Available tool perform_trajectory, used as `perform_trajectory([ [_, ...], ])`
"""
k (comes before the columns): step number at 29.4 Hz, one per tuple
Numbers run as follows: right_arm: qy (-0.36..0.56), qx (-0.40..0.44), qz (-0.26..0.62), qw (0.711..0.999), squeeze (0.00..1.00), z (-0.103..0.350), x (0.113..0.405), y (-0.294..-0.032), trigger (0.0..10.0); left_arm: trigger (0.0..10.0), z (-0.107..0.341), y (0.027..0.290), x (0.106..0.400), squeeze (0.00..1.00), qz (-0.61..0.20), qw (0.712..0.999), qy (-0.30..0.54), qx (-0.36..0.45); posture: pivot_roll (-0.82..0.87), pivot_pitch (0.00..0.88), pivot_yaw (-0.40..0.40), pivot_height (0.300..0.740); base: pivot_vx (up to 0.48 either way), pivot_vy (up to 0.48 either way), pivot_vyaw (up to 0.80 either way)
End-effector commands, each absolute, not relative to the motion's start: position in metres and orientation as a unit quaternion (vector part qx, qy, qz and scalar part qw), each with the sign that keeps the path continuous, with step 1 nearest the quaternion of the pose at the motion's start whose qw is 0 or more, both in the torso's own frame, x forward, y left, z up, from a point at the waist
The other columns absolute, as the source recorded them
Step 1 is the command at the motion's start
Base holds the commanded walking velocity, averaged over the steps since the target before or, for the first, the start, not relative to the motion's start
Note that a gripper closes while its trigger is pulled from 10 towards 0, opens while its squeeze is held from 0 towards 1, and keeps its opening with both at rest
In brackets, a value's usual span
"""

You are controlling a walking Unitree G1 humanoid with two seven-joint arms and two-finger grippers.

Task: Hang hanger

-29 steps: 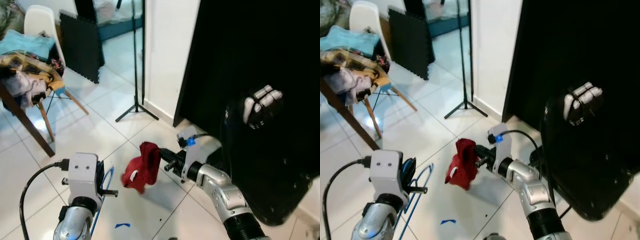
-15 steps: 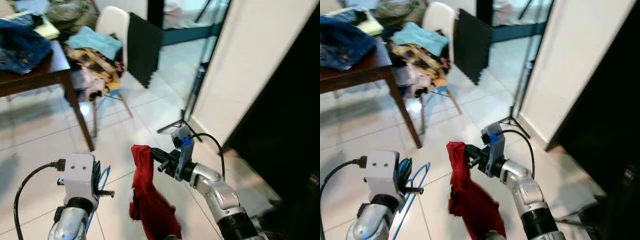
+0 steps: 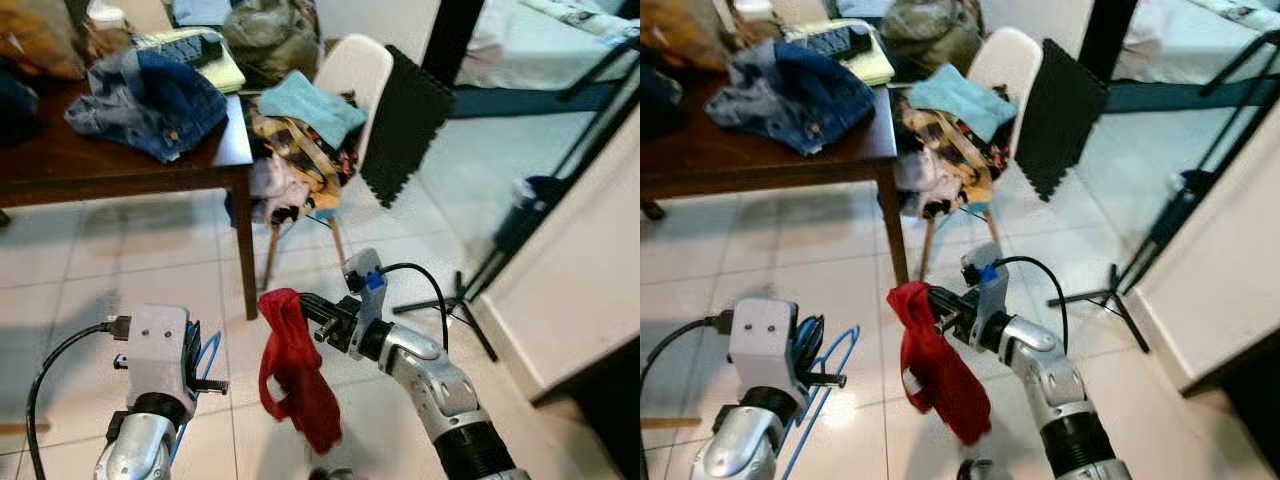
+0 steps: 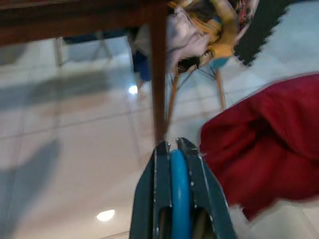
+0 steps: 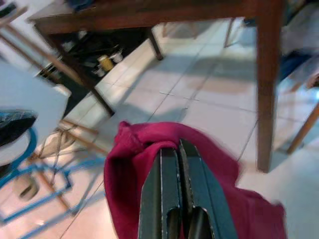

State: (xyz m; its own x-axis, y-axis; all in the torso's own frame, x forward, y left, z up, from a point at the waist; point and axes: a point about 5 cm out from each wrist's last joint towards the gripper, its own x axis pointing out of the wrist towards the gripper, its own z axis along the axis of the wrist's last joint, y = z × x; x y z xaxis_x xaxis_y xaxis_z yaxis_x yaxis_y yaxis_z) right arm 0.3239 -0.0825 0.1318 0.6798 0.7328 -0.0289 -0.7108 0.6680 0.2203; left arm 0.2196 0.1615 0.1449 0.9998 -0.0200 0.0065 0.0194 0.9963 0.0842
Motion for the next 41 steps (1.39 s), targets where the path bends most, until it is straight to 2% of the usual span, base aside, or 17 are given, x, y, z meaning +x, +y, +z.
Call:
perform_trajectory([
  [1, 0.006, 0.114, 0.366, 0.923, 0.00, 0.158, 0.337, -0.081, 10.0, 10.0, 0.154, 0.155, 0.220, 0.00, -0.059, 0.997, -0.023, 0.052, 0.06, 0.171, -0.105, 0.740, 0.480, 0.000, 0.00],
  [4, -0.007, 0.107, 0.353, 0.929, 0.00, 0.166, 0.342, -0.081, 10.0, 10.0, 0.160, 0.150, 0.222, 0.00, -0.081, 0.995, -0.034, 0.058, 0.06, 0.172, -0.108, 0.740, 0.480, 0.000, 0.00],
  [6, -0.060, 0.110, 0.332, 0.935, 0.00, 0.201, 0.359, -0.077, 10.0, 10.0, 0.188, 0.148, 0.232, 0.00, -0.100, 0.989, -0.082, 0.072, 0.07, 0.164, -0.117, 0.740, 0.476, 0.000, 0.00],
  [7, -0.060, 0.110, 0.332, 0.935, 0.00, 0.201, 0.359, -0.077, 10.0, 10.0, 0.188, 0.148, 0.232, 0.00, -0.100, 0.989, -0.082, 0.072, 0.07, 0.164, -0.117, 0.740, 0.472, 0.000, 0.00],
  [9, -0.104, 0.127, 0.342, 0.925, 0.00, 0.235, 0.367, -0.068, 10.0, 10.0, 0.219, 0.155, 0.240, 0.00, -0.089, 0.982, -0.132, 0.101, 0.08, 0.157, -0.111, 0.740, 0.472, 0.000, 0.00],
  [11, -0.104, 0.127, 0.342, 0.925, 0.00, 0.235, 0.367, -0.068, 10.0, 10.0, 0.219, 0.155, 0.240, 0.00, -0.089, 0.982, -0.132, 0.101, 0.08, 0.157, -0.111, 0.740, 0.472, 0.000, 0.00],
  [16, -0.140, 0.137, 0.361, 0.912, 0.00, 0.260, 0.368, -0.059, 10.0, 10.0, 0.250, 0.170, 0.245, 0.00, -0.053, 0.974, -0.179, 0.129, 0.09, 0.150, -0.113, 0.740, 0.469, 0.000, 0.00],
  [19, -0.182, 0.141, 0.363, 0.903, 0.00, 0.293, 0.378, -0.054, 10.0, 10.0, 0.301, 0.191, 0.248, 0.00, 0.003, 0.953, -0.252, 0.166, 0.11, 0.136, -0.111, 0.740, 0.467, 0.000, 0.00],
  [24, -0.210, 0.145, 0.369, 0.893, 0.00, 0.319, 0.381, -0.045, 10.0, 10.0, 0.305, 0.195, 0.248, 0.00, 0.021, 0.951, -0.256, 0.173, 0.10, 0.129, -0.114, 0.740, 0.465, 0.000, 0.00],
  [29, -0.248, 0.119, 0.415, 0.867, 0.00, 0.355, 0.376, -0.024, 10.0, 10.0, 0.293, 0.195, 0.248, 0.00, 0.052, 0.960, -0.226, 0.155, 0.11, 0.119, -0.135, 0.740, 0.460, 0.000, 0.31],
  [41, -0.265, 0.124, 0.411, 0.864, 0.00, 0.371, 0.379, -0.022, 10.0, 10.0, 0.304, 0.197, 0.244, 0.00, 0.064, 0.958, -0.236, 0.150, 0.14, 0.108, -0.152, 0.740, 0.458, 0.000, 0.72],
])
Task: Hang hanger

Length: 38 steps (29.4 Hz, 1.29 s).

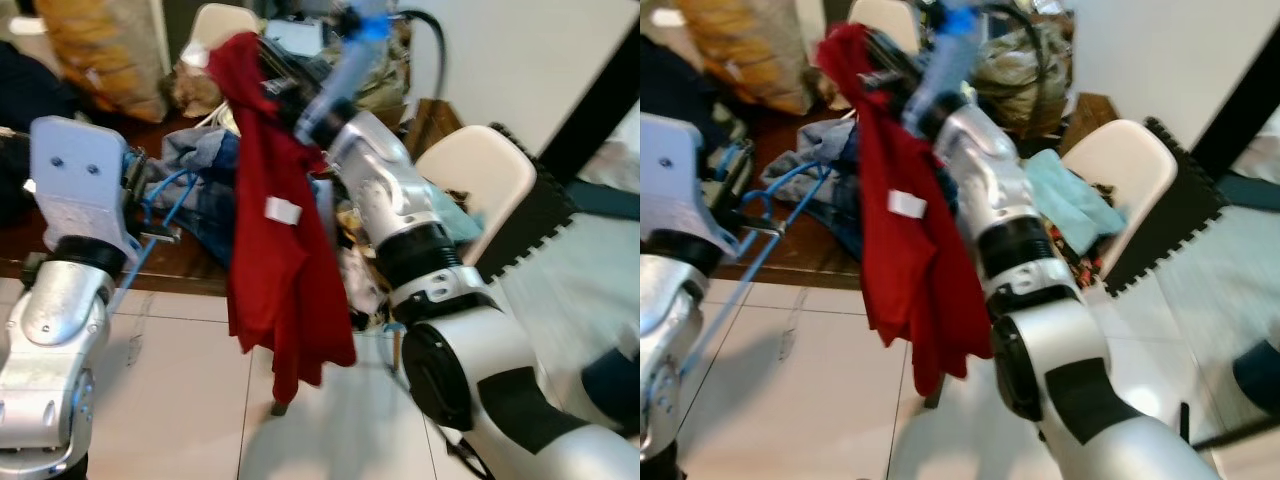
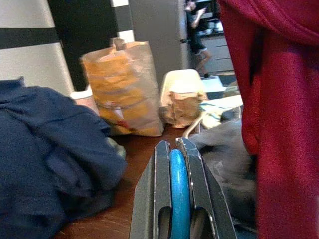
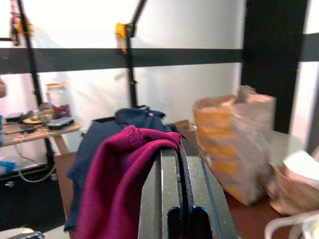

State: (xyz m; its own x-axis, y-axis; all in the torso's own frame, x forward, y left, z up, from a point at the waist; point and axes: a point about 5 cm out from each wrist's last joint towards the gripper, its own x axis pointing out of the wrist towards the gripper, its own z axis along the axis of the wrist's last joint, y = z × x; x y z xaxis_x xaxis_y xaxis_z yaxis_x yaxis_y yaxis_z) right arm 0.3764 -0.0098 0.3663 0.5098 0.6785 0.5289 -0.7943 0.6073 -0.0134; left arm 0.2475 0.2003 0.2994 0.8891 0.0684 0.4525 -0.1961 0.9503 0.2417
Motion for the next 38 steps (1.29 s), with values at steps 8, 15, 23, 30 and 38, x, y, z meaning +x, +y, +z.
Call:
perform_trajectory([
  [8, -0.292, 0.175, 0.395, 0.853, 0.00, 0.397, 0.381, -0.037, 10.0, 10.0, 0.315, 0.193, 0.246, 0.00, 0.063, 0.952, -0.253, 0.159, 0.14, 0.094, -0.154, 0.740, 0.458, 0.000, 0.00],
  [15, -0.326, 0.186, 0.348, 0.859, 0.00, 0.425, 0.381, -0.047, 10.0, 10.0, 0.313, 0.180, 0.248, 0.00, 0.041, 0.955, -0.251, 0.155, 0.14, 0.087, -0.154, 0.740, 0.458, 0.000, 0.00],
  [23, -0.355, 0.192, 0.312, 0.860, 0.00, 0.452, 0.378, -0.060, 10.0, 10.0, 0.313, 0.173, 0.247, 0.00, 0.027, 0.957, -0.256, 0.137, 0.14, 0.080, -0.156, 0.740, 0.227, 0.000, 0.00],
  [30, -0.340, -0.103, 0.243, 0.902, 0.00, 0.431, 0.386, -0.053, 10.0, 10.0, 0.298, 0.168, 0.248, 0.00, 0.031, 0.967, -0.221, 0.121, 0.14, 0.093, -0.159, 0.740, 0.000, 0.000, 0.00],
  [38, -0.262, -0.193, 0.316, 0.891, 0.00, 0.388, 0.397, -0.056, 10.0, 10.0, 0.292, 0.169, 0.248, 0.00, 0.028, 0.971, -0.206, 0.121, 0.13, 0.103, -0.153, 0.740, 0.000, 0.000, 0.00],
])
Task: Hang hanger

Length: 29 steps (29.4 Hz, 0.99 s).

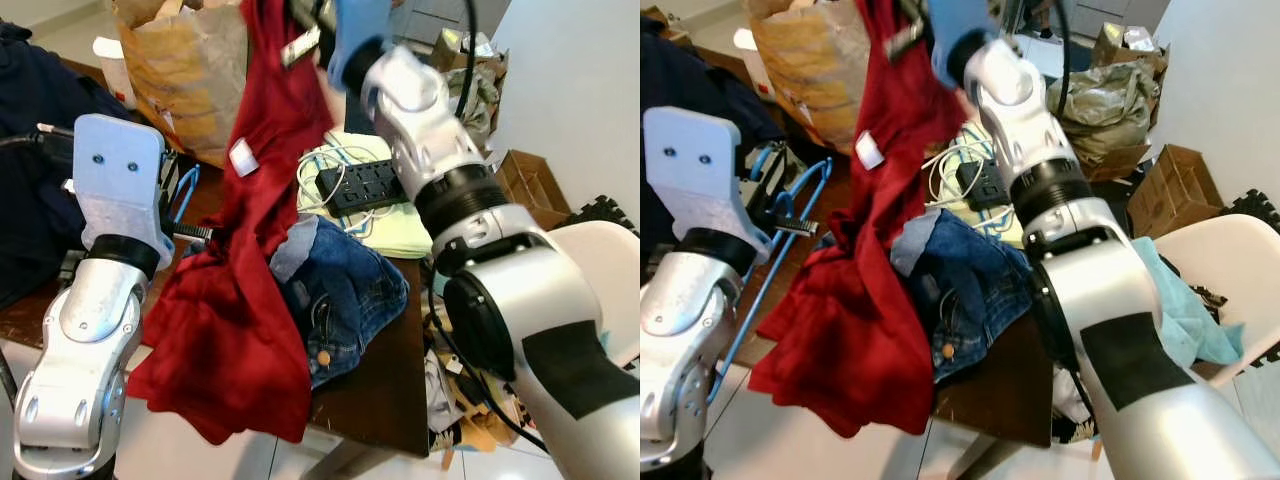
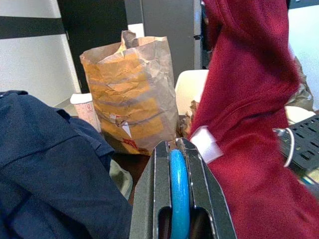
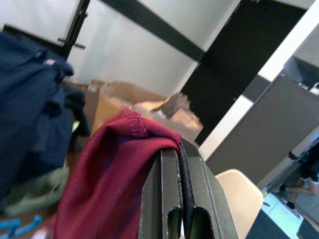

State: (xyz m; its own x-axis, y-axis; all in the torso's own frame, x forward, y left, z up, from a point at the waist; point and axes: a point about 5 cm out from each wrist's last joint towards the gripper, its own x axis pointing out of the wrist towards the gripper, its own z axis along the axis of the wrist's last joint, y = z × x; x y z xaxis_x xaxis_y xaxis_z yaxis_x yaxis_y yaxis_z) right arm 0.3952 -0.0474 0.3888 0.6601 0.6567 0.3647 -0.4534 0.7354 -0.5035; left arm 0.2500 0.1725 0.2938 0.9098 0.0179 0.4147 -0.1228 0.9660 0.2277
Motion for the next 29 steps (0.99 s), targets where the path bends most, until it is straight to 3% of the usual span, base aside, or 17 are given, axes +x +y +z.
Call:
perform_trajectory([
  [1, -0.262, -0.193, 0.316, 0.891, 0.00, 0.388, 0.397, -0.056, 10.0, 10.0, 0.292, 0.169, 0.248, 0.00, 0.028, 0.971, -0.206, 0.121, 0.13, 0.103, -0.153, 0.740, 0.000, 0.000, 0.00],
  [2, -0.237, -0.223, 0.352, 0.878, 0.00, 0.376, 0.397, -0.060, 10.0, 10.0, 0.290, 0.170, 0.248, 0.00, 0.027, 0.971, -0.202, 0.121, 0.13, 0.104, -0.153, 0.740, 0.000, 0.000, 0.00],
  [4, -0.237, -0.223, 0.352, 0.878, 0.00, 0.376, 0.397, -0.060, 10.0, 10.0, 0.290, 0.170, 0.248, 0.00, 0.027, 0.971, -0.202, 0.121, 0.13, 0.104, -0.153, 0.740, 0.000, 0.000, 0.00],
  [6, -0.154, -0.342, 0.410, 0.831, 0.00, 0.340, 0.399, -0.071, 10.0, 10.0, 0.289, 0.169, 0.247, 0.00, 0.025, 0.973, -0.198, 0.120, 0.13, 0.110, -0.155, 0.740, 0.000, 0.000, 0.00],
  [8, -0.154, -0.342, 0.410, 0.831, 0.00, 0.340, 0.399, -0.071, 10.0, 10.0, 0.289, 0.169, 0.247, 0.00, 0.025, 0.973, -0.198, 0.120, 0.13, 0.110, -0.155, 0.740, 0.000, 0.000, 0.00],
  [10, -0.059, -0.450, 0.418, 0.787, 0.00, 0.295, 0.403, -0.084, 10.0, 10.0, 0.289, 0.168, 0.248, 0.00, 0.021, 0.973, -0.196, 0.116, 0.13, 0.114, -0.147, 0.740, 0.000, 0.000, 0.00],
  [18, -0.002, -0.457, 0.399, 0.795, 0.00, 0.266, 0.407, -0.093, 10.0, 10.0, 0.292, 0.168, 0.250, 0.00, 0.018, 0.974, -0.200, 0.108, 0.14, 0.113, -0.144, 0.740, 0.000, 0.000, 0.00],
  [19, 0.010, -0.446, 0.395, 0.803, 0.35, 0.262, 0.408, -0.096, 10.0, 10.0, 0.292, 0.169, 0.249, 0.00, 0.018, 0.974, -0.199, 0.110, 0.14, 0.110, -0.142, 0.740, 0.000, 0.000, 0.00],
  [20, 0.010, -0.446, 0.395, 0.803, 0.35, 0.262, 0.408, -0.096, 10.0, 10.0, 0.292, 0.169, 0.249, 0.00, 0.018, 0.974, -0.199, 0.110, 0.14, 0.110, -0.142, 0.740, 0.000, 0.000, 0.00],
  [21, 0.017, -0.428, 0.396, 0.812, 1.00, 0.260, 0.408, -0.097, 10.0, 10.0, 0.290, 0.170, 0.249, 0.00, 0.018, 0.974, -0.195, 0.112, 0.13, 0.110, -0.138, 0.740, 0.000, 0.000, 0.00],
  [26, 0.026, -0.409, 0.405, 0.817, 1.00, 0.257, 0.406, -0.098, 10.0, 10.0, 0.287, 0.171, 0.248, 0.00, 0.019, 0.975, -0.189, 0.113, 0.13, 0.110, -0.138, 0.740, 0.000, 0.000, 0.00],
  [29, 0.002, -0.351, 0.423, 0.835, 1.00, 0.262, 0.404, -0.091, 10.0, 10.0, 0.286, 0.175, 0.249, 0.00, 0.027, 0.975, -0.178, 0.130, 0.13, 0.113, -0.132, 0.740, 0.000, 0.000, 0.00],
])
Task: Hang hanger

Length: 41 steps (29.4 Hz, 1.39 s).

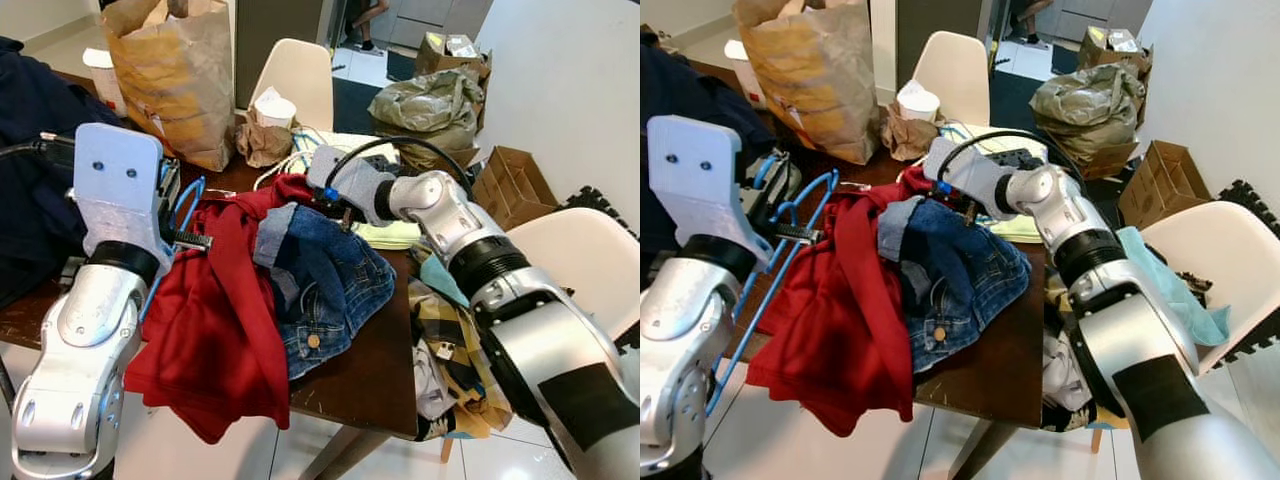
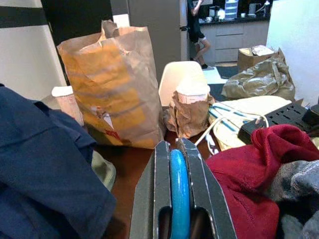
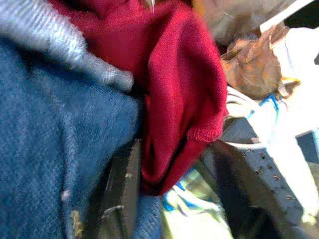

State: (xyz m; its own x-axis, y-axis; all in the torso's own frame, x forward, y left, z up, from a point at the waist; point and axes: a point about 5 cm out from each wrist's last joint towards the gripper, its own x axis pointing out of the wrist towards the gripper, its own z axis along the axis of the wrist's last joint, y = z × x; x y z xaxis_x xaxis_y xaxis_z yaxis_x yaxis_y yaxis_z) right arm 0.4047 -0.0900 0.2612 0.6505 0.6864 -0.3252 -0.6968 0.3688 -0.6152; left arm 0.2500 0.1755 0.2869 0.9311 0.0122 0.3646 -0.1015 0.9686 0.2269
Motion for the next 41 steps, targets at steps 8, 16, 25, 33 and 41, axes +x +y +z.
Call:
perform_trajectory([
  [8, -0.091, -0.194, 0.394, 0.894, 1.00, 0.297, 0.407, -0.091, 10.0, 10.0, 0.314, 0.237, 0.240, 0.00, 0.148, 0.952, -0.175, 0.205, 0.13, 0.113, -0.130, 0.740, 0.000, 0.000, 0.00],
  [16, -0.151, -0.105, 0.329, 0.926, 0.00, 0.317, 0.411, -0.099, 10.0, 10.0, 0.318, 0.242, 0.236, 0.00, 0.121, 0.962, -0.156, 0.191, 0.12, 0.117, -0.129, 0.740, 0.000, 0.000, 0.00],
  [25, -0.201, -0.013, 0.355, 0.913, 0.00, 0.333, 0.406, -0.096, 10.0, 10.0, 0.331, 0.239, 0.232, 0.00, 0.061, 0.972, -0.156, 0.162, 0.13, 0.112, -0.133, 0.740, -0.221, 0.000, 0.00],
  [33, -0.224, 0.012, 0.402, 0.887, 0.00, 0.338, 0.399, -0.091, 10.0, 10.0, 0.329, 0.219, 0.235, 0.00, -0.011, 0.975, -0.157, 0.155, 0.12, 0.107, -0.132, 0.740, -0.375, 0.000, 0.00],
  [41, -0.221, -0.016, 0.448, 0.866, 0.00, 0.328, 0.394, -0.083, 10.0, 10.0, 0.323, 0.212, 0.234, 0.00, -0.046, 0.979, -0.141, 0.139, 0.13, 0.097, -0.132, 0.740, -0.388, 0.000, 0.00],
])
